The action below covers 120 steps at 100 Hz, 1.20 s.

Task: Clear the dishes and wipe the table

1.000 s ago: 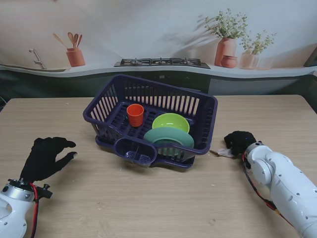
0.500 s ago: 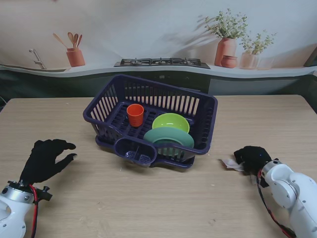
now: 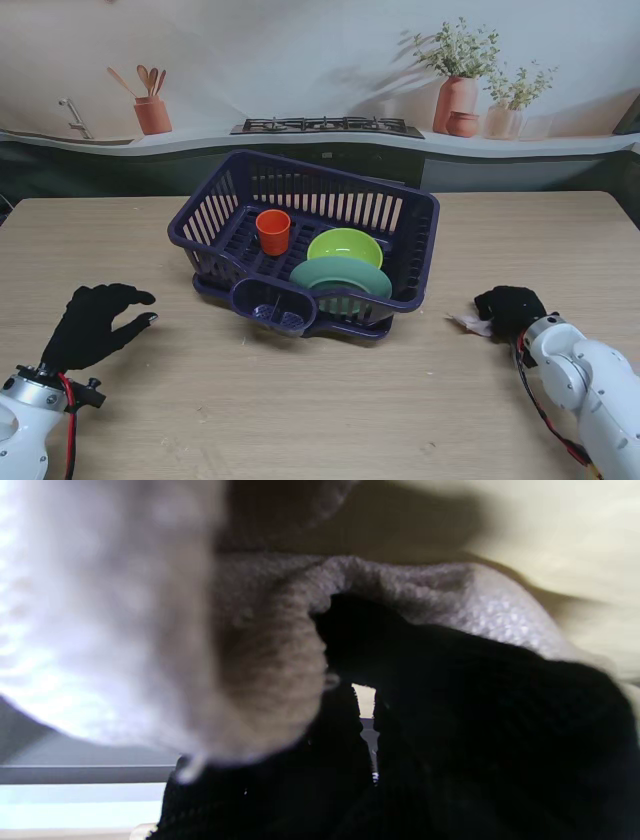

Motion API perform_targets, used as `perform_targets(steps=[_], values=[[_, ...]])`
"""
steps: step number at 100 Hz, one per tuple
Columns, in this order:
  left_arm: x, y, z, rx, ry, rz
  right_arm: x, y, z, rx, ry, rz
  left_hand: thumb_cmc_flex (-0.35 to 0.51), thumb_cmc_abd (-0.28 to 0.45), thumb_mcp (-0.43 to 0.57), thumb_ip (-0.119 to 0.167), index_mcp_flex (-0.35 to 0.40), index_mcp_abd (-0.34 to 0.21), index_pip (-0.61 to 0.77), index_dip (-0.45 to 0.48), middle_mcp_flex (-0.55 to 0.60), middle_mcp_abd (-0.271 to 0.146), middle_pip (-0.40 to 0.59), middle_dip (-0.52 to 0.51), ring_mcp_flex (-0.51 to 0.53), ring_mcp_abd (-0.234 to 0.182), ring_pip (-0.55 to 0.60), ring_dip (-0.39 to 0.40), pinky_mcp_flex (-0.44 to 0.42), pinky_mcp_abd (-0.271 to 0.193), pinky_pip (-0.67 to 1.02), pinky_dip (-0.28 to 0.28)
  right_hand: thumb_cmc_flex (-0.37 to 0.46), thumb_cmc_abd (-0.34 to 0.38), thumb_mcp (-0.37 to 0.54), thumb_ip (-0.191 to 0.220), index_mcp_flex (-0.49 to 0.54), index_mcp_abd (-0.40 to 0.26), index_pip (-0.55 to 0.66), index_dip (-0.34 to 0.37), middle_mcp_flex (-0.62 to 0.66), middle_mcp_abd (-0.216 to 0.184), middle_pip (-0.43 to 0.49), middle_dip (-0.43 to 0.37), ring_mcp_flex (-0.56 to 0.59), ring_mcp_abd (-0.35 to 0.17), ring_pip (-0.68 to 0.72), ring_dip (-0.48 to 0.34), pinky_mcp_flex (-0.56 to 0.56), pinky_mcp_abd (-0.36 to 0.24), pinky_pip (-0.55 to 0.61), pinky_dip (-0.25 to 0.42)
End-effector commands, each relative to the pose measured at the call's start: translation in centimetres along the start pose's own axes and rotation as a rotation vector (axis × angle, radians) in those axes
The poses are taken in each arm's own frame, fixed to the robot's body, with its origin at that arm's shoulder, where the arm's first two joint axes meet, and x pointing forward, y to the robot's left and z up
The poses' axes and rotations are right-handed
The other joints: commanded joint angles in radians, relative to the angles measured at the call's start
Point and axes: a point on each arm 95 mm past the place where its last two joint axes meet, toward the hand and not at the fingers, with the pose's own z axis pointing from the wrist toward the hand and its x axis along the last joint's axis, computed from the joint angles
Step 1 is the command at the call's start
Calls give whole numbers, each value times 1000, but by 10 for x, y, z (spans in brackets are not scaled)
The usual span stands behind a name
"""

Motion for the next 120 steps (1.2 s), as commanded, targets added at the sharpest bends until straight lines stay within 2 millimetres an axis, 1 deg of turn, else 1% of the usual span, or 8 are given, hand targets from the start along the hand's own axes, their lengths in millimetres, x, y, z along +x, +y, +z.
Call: perform_targets(steps=[1, 15, 27, 39, 49, 64, 107, 120], values=[[0, 2, 0, -16, -4, -28, 3, -7, 8, 34, -11, 13, 28, 45, -13, 30, 36, 2, -5, 11, -1, 15, 8, -9, 11, 25, 9, 15, 1, 9, 44, 31, 31, -4, -10, -26, -12, 8, -75, -38, 0, -2, -50, -32, 19, 41, 5, 2, -6, -10, 11, 4], [1, 2, 1, -21, -11, -62, 8, 0, 30, 5, -45, 23, 35, 40, -15, 31, 31, 1, -3, 12, -3, 13, 15, -5, 14, 20, 17, 18, 5, 3, 45, 33, 30, -5, -10, -25, -12, 6, -75, -38, 1, -3, -50, -32, 20, 39, 6, 3, -5, -12, 11, 4], [2, 2, 2, -20, -12, -68, 8, 7, 44, -10, -69, 18, 35, 42, -17, 32, 28, 2, 0, 13, -5, 16, 16, -5, 11, 21, 16, 18, 4, 2, 45, 34, 29, -5, -9, -25, -11, 8, -75, -39, 2, -2, -50, -32, 20, 40, 6, 3, -5, -11, 11, 4], [2, 2, 2, -20, -13, -65, 8, 13, 52, -17, -76, -1, 34, 43, -19, 32, 27, 2, 4, 12, -5, 16, 15, -5, 12, 20, 16, 18, 5, 3, 44, 35, 29, -5, -8, -24, -12, 4, -73, -39, 2, -3, -49, -32, 21, 39, 6, 2, -5, -12, 12, 4], [2, 2, 2, -24, -15, -72, 7, 14, 52, -9, -71, -8, 34, 43, -20, 32, 26, 2, 6, 11, -4, 16, 16, -5, 11, 20, 16, 18, 4, 3, 44, 35, 28, -5, -8, -24, -11, 5, -72, -39, 3, -3, -49, -33, 21, 41, 7, 2, -6, -12, 13, 4], [2, 2, 3, -26, -15, -73, 5, 10, 39, -5, -52, 9, 37, 42, -22, 33, 25, 0, 11, 10, -4, 15, 16, -5, 12, 21, 15, 18, 4, 2, 43, 35, 29, -9, -5, -23, -8, 5, -72, -42, 5, -1, -49, -35, 22, 42, 7, 0, -5, -10, 13, 4], [2, 2, 4, -22, -18, -80, -11, -4, -23, 16, 30, 5, 37, 41, -22, 33, 21, 1, 20, 6, -4, 14, 14, -6, 10, 19, 13, 17, 2, 0, 40, 34, 28, -11, -3, -23, -3, 5, -73, -42, 8, -1, -50, -35, 26, 45, 7, 0, -3, -5, 14, 4], [2, 2, 4, -24, -17, -79, -14, -8, -36, 17, 29, 8, 37, 42, -22, 33, 21, 0, 21, 5, -5, 14, 14, -6, 10, 18, 13, 18, 1, 0, 39, 34, 27, -11, -3, -24, -3, 5, -73, -42, 10, 0, -51, -34, 27, 46, 6, -1, -3, -4, 13, 4]])
